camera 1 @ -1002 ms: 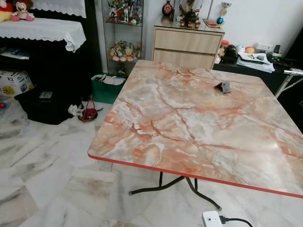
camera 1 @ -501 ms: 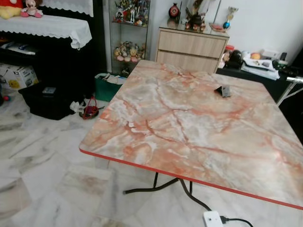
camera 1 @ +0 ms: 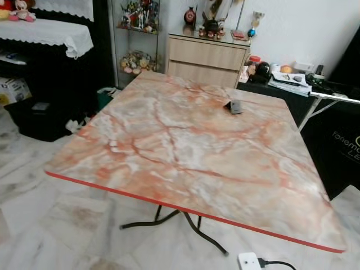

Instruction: Hang hanger

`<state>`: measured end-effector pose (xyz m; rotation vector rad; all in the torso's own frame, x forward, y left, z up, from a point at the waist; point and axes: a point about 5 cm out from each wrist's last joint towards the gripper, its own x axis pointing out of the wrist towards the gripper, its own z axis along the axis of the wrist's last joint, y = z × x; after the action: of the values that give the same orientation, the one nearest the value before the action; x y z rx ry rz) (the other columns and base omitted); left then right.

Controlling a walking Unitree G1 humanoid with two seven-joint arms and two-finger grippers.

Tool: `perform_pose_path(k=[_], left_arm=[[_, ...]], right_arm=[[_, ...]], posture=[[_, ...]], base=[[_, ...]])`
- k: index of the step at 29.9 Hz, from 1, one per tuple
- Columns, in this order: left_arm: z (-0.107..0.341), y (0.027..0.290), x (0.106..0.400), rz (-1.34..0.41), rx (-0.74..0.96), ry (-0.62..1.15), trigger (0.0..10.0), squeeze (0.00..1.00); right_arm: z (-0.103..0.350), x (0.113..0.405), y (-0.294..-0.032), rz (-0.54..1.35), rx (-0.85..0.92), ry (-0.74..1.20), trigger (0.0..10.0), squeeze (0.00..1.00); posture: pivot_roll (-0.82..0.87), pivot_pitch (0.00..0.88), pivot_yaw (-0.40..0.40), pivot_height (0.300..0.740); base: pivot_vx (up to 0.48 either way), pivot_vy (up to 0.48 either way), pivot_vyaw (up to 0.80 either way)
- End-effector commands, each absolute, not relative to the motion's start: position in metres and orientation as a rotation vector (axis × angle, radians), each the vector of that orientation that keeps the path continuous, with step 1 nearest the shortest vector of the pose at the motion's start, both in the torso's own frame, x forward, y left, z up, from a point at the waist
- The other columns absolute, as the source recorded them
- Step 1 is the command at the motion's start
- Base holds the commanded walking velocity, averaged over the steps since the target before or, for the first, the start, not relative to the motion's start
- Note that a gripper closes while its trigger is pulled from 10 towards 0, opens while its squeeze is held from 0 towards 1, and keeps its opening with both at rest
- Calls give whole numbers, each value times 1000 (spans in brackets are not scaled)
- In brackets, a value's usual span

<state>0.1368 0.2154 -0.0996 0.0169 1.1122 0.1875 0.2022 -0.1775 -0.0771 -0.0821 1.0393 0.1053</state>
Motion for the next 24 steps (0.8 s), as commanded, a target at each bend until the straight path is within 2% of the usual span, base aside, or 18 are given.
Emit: perform_pose_path(k=[1, 5, 24], left_arm=[[-88, 231, 155, 121, 51, 1035, 10000, 0], [-89, 231, 155, 121, 51, 1036, 10000, 0], [-90, 227, 154, 114, 47, 1040, 10000, 0]], right_arm=[[-63, 223, -189, -128, 231, 870, 10000, 0], [-63, 223, -189, -129, 230, 875, 10000, 0], [-62, 224, -189, -131, 230, 858, 10000, 0]], posture=[[194, 5, -41, 740], [191, 7, -40, 740], [173, 16, -38, 740]], base=[[0, -480, 0], [0, -480, -619], [0, -480, 0]])
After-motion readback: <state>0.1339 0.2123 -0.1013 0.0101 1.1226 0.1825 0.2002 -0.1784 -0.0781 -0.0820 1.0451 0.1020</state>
